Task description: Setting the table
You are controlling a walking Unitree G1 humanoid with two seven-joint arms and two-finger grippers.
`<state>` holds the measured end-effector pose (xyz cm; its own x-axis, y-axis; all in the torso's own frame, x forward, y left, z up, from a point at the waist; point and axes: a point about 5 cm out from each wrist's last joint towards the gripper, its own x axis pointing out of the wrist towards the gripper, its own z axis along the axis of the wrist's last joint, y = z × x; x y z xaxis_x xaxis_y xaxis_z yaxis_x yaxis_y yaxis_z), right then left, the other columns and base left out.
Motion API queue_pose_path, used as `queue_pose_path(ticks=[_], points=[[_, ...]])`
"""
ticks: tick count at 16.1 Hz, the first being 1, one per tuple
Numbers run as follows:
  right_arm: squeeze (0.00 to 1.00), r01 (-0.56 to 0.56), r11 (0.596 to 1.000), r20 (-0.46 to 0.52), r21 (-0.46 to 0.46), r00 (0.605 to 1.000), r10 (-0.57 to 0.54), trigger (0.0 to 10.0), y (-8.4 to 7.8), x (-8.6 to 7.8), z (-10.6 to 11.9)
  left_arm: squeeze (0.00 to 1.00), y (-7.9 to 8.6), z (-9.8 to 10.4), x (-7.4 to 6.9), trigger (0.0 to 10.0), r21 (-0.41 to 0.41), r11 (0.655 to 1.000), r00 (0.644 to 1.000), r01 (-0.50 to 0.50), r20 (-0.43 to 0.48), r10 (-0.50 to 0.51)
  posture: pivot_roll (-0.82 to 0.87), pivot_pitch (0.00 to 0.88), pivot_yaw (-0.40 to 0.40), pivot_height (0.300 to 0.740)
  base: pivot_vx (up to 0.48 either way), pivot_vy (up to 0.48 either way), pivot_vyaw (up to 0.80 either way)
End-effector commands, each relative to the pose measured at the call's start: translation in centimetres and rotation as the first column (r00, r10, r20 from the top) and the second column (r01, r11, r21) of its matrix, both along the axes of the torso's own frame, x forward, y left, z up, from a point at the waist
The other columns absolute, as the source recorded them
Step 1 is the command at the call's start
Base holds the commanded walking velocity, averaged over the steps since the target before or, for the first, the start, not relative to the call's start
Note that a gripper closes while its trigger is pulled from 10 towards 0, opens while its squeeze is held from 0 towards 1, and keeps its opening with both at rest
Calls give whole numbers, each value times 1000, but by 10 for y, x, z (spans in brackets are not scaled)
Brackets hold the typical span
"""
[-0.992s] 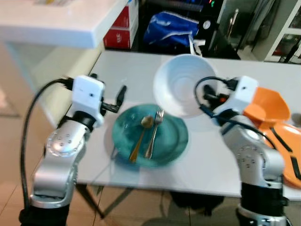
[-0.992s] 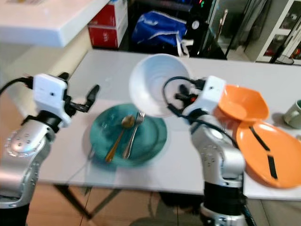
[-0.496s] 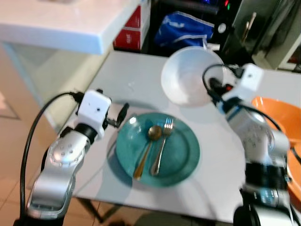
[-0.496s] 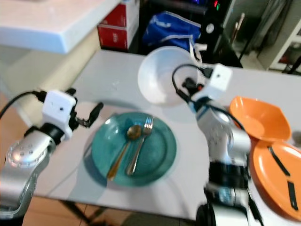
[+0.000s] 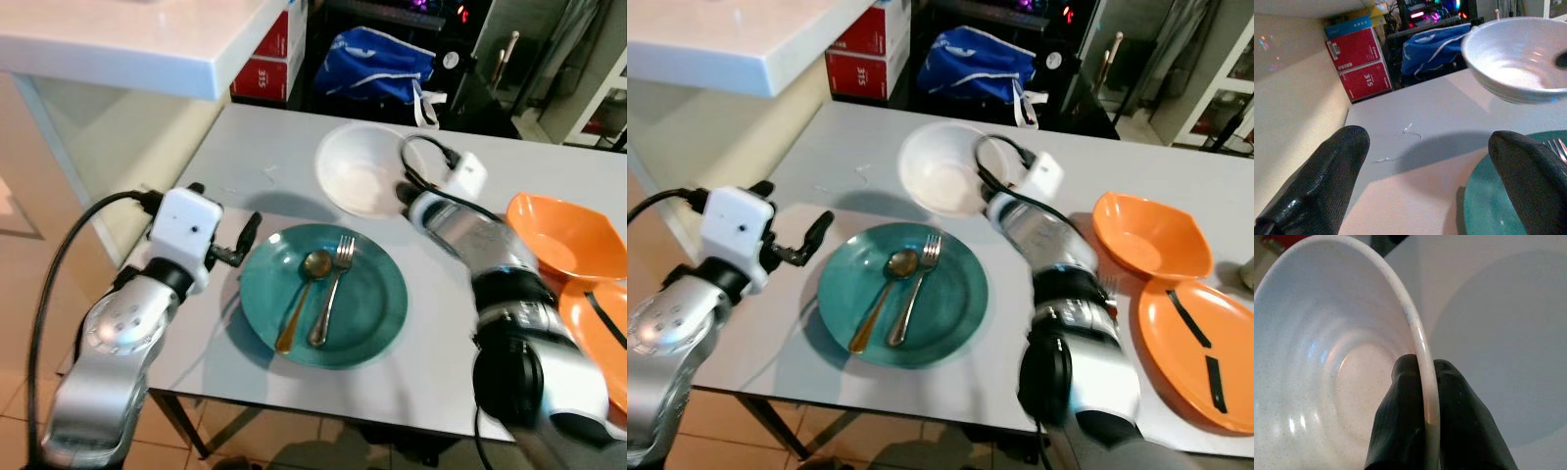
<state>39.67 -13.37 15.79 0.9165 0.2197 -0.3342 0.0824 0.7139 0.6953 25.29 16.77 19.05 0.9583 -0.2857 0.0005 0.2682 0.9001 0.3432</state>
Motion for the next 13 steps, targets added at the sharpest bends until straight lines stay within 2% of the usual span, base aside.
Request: queue_pose_path(ticks=[1,6,9,11,13], points=[[0,3,1000,55,14,998,-4,10000,4,6,12,0,0,5,-3,10000,-1,1000,1000,15,11,-15,124,58,-83,740,0,0,0],[0,-29,999,29,-39,999,30,10000,31,9,4,0,4,12,-22,10000,6,1000,1000,28,7,-28,190,125,-114,740,0,0,0],[0,-31,999,34,-24,999,32,10000,38,9,4,0,8,18,-30,10000,2,1000,1000,19,23,-19,219,150,-121,740,0,0,0],[0,-32,999,52,17,998,31,10000,49,10,10,0,13,28,-41,10000,5,1000,999,13,40,-13,269,183,-135,740,0,0,0],[0,-30,999,59,25,998,28,10000,51,11,13,0,15,29,-44,10000,10,1000,999,6,37,-6,275,189,-137,740,0,0,0]])
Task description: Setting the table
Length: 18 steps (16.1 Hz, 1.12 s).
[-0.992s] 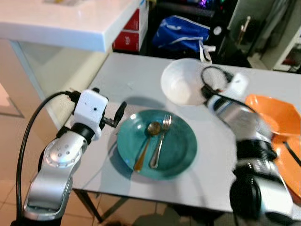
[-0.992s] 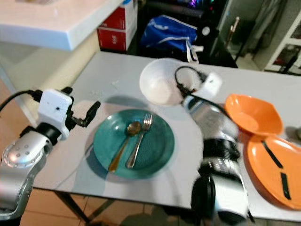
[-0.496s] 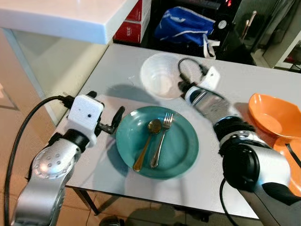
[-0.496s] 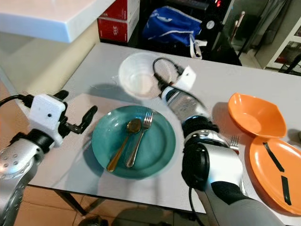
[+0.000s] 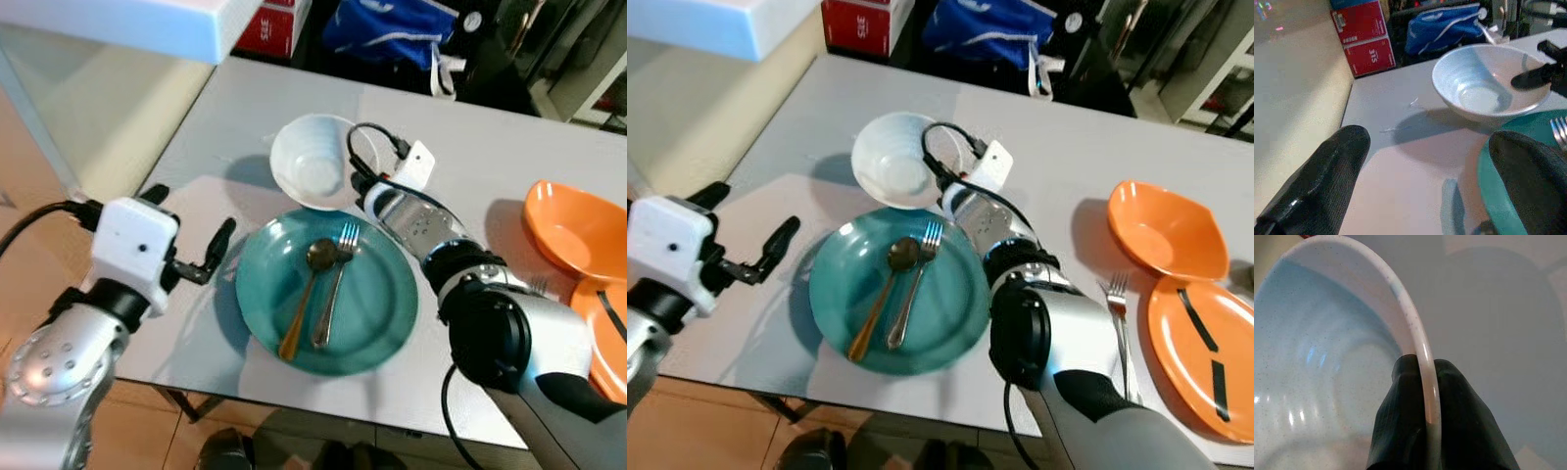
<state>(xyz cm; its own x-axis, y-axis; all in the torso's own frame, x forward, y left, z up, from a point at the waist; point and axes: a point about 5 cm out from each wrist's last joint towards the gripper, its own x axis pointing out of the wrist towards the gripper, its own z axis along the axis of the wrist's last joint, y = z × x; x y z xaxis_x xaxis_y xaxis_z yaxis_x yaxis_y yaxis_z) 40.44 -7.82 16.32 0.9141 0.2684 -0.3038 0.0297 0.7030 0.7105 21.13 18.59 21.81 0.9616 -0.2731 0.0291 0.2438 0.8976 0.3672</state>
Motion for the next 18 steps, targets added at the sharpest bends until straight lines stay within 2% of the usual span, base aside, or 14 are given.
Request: queue_pose_path(ticks=[1,6,11,12,13,14,18], points=[[0,26,999,45,45,999,-28,10000,-2,5,13,0,-1,3,-4,10000,1,1000,1000,13,0,-13,284,194,-134,740,0,0,0],[0,23,999,37,46,999,-25,10000,6,6,19,0,-2,6,-7,10000,7,999,999,36,-15,-35,293,198,-121,740,0,0,0],[0,-6,1000,49,27,999,5,10000,15,6,27,0,-13,5,-11,10000,-9,994,993,109,-38,-109,294,200,-125,740,0,0,0],[282,-7,1000,49,29,999,6,10000,15,6,27,0,-13,5,-11,10000,-11,994,993,109,-40,-110,291,199,-125,740,0,0,0],[706,-7,1000,50,29,999,5,10000,15,6,28,0,-13,5,-11,10000,-11,994,993,109,-40,-110,291,199,-125,740,0,0,0],[969,-3,1000,49,30,999,2,10000,15,7,28,0,-13,5,-10,10000,-12,994,993,109,-40,-109,291,197,-126,740,0,0,0],[965,4,999,50,32,999,-5,10000,12,7,29,0,-12,6,-9,10000,-10,995,994,103,-42,-103,289,193,-129,740,0,0,0]])
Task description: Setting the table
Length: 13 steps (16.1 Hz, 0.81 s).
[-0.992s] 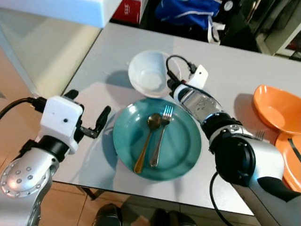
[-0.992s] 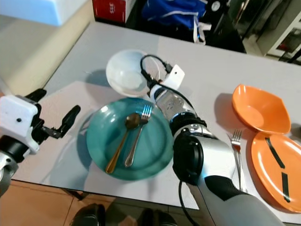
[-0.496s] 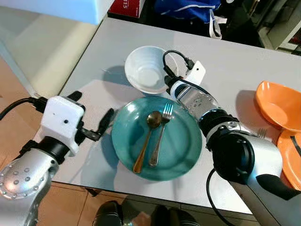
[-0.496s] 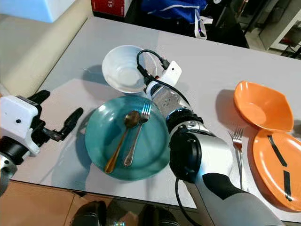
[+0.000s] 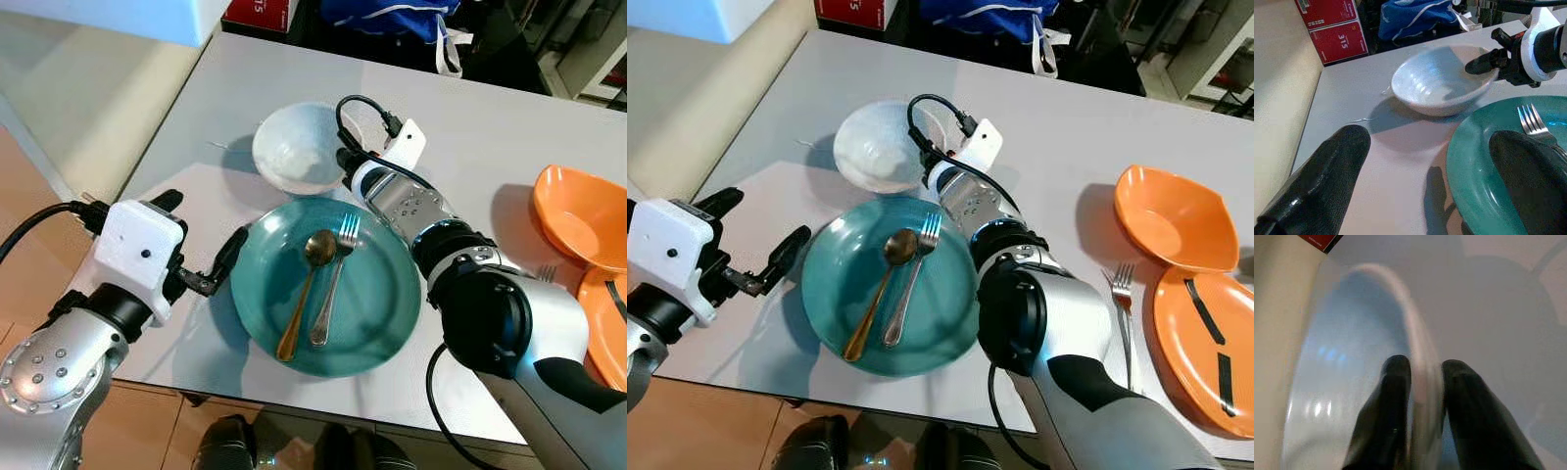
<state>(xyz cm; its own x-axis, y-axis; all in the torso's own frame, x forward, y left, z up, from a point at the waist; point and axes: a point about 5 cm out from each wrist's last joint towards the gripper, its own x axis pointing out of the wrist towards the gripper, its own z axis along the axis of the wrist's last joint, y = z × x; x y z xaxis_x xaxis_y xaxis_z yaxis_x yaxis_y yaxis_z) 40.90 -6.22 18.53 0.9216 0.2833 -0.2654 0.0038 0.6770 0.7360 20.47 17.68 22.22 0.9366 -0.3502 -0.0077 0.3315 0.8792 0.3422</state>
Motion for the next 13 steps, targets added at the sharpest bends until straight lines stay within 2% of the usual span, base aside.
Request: queue_pose_path(ticks=[1,2,3,6,8,9,11,13], points=[[945,12,1000,17,-3,1000,-12,10000,-4,3,7,0,-3,2,-2,10000,5,1000,1000,21,2,-21,289,193,-130,740,0,0,0],[776,16,1000,16,-5,1000,-16,10000,-4,3,7,0,-3,2,-1,10000,4,1000,1000,19,3,-19,289,193,-131,740,0,0,0],[0,18,1000,15,-5,1000,-17,10000,-5,3,7,0,-3,2,-1,10000,4,1000,1000,19,3,-19,288,190,-133,740,0,0,0],[0,47,997,5,-55,999,-47,10000,-13,4,5,0,-4,1,2,10000,3,1000,1000,16,5,-16,277,176,-134,740,0,0,0],[0,53,998,4,-24,999,-53,10000,-22,6,7,0,-5,0,7,10000,5,1000,1000,16,15,-16,265,157,-131,740,0,0,0],[1000,46,999,12,-25,999,-45,10000,-26,6,8,0,-5,0,9,10000,4,1000,1000,18,17,-18,258,147,-130,740,0,0,0],[1000,54,998,15,21,998,-55,10000,-31,7,11,0,-7,-1,13,10000,0,1000,999,25,24,-25,251,131,-129,740,0,0,0],[1000,75,997,19,18,997,-75,10000,-37,9,14,0,-10,0,17,10000,-9,1000,999,29,39,-29,247,111,-132,740,0,0,0]])
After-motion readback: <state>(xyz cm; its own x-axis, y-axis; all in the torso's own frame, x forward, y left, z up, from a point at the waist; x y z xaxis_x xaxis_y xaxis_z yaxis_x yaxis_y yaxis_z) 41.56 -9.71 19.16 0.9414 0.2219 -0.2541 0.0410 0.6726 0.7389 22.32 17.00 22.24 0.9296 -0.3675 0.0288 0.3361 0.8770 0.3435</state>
